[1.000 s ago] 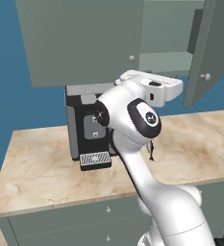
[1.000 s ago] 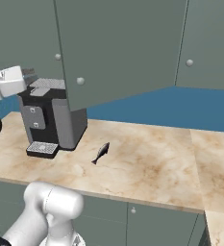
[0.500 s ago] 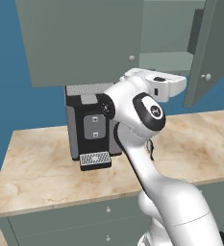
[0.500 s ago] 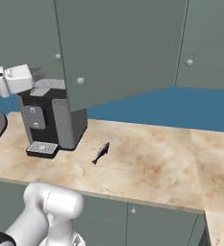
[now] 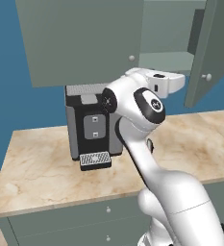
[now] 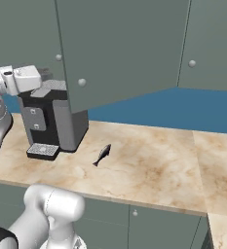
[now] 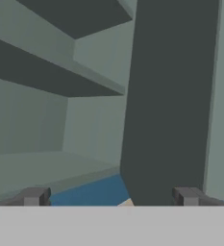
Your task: Retrieve the tupperware from the cabinet, then place the raw meat into the tupperware to avoid contamination.
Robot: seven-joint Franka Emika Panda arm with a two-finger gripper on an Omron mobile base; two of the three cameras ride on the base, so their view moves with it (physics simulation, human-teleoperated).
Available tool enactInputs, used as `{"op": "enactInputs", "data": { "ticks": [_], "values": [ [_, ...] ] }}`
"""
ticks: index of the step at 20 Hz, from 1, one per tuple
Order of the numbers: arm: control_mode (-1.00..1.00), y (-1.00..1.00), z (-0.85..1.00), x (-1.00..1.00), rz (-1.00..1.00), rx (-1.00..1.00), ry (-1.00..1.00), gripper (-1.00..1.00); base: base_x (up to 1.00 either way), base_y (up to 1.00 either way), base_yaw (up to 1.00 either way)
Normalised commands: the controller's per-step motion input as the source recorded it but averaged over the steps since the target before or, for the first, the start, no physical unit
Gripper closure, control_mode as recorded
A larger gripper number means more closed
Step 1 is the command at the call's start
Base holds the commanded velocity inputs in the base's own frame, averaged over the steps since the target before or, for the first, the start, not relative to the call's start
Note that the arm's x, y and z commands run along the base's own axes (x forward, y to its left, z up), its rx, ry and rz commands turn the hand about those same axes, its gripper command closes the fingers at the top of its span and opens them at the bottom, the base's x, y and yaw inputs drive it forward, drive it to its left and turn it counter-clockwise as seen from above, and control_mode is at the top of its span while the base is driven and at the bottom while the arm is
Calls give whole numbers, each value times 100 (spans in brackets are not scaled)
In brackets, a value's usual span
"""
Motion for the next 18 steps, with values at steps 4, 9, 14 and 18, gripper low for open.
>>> {"op": "enactInputs", "data": {
  "ticks": [4,9,14,18],
  "values": [
    [-100,-3,-12,22,0,0,2,-100,0,0,0],
    [-100,-7,-7,19,0,0,1,-100,0,0,0],
    [-100,-10,-5,14,0,0,0,-100,0,0,0],
    [-100,-9,-8,14,0,0,0,-100,0,0,0]
  ]
}}
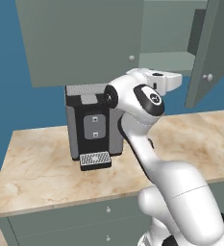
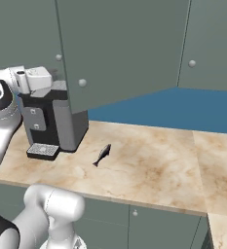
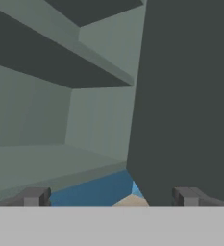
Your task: Retrieve the tupperware from the cabinet, then place the raw meat into the tupperware to avoid contamination.
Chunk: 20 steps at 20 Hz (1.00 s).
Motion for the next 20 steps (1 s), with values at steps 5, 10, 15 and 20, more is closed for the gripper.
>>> {"op": "enactInputs", "data": {
  "ticks": [5,10,15,20],
  "values": [
    [-100,-9,-9,15,0,0,0,-100,0,0,0],
    [-100,-9,-8,15,0,0,0,-100,0,0,0],
    [-100,-9,-4,12,0,0,0,-100,0,0,0],
    [-100,-12,0,2,-2,0,0,-100,0,0,0]
  ]
}}
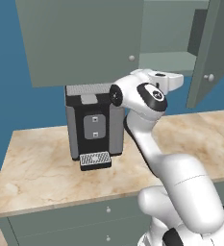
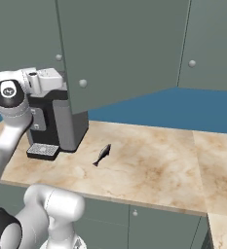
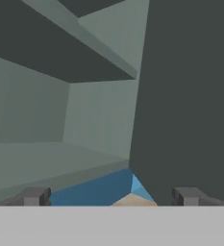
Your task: Retrieve the tupperware from the cabinet, then place the raw meat into the tupperware to avoid contamination.
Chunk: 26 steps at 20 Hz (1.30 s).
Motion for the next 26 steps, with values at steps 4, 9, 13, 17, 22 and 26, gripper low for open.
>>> {"op": "enactInputs", "data": {
  "ticks": [4,9,13,17,22,26],
  "values": [
    [-100,-12,0,4,-3,0,0,-100,0,0,0],
    [-100,-9,-1,6,-3,0,0,-100,0,0,0],
    [-100,-7,-2,3,-3,0,0,-100,0,0,0],
    [-100,-6,-1,2,-4,0,0,-100,0,0,0],
    [-100,-5,-1,2,-4,0,0,-100,0,0,0],
    [-100,-3,-1,1,-5,0,0,-100,0,0,0]
  ]
}}
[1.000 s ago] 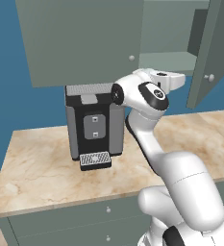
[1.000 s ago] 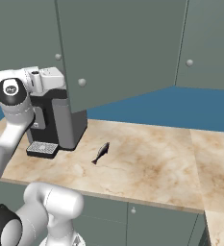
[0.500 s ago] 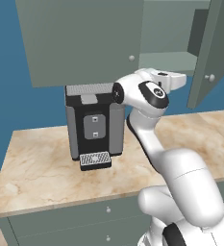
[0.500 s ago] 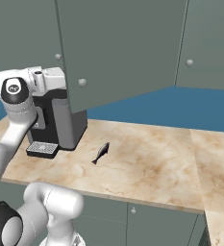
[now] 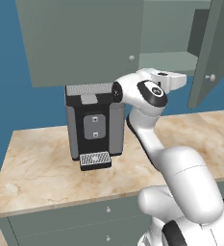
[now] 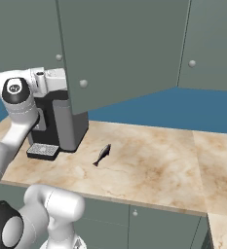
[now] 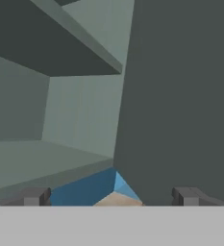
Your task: Retrieve the tupperware from the cabinet, then place the raw meat into the tupperware to avoid contamination.
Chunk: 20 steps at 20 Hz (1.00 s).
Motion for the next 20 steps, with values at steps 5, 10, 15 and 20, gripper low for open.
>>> {"op": "enactInputs", "data": {
  "ticks": [5,10,15,20],
  "values": [
    [-100,-7,0,0,-7,0,0,-100,0,0,0],
    [-100,-15,0,0,-8,0,0,-100,0,0,0],
    [-100,-30,0,-11,-10,0,-1,-100,0,0,0],
    [-100,-28,0,-53,-14,0,-11,-100,0,0,0]
  ]
}}
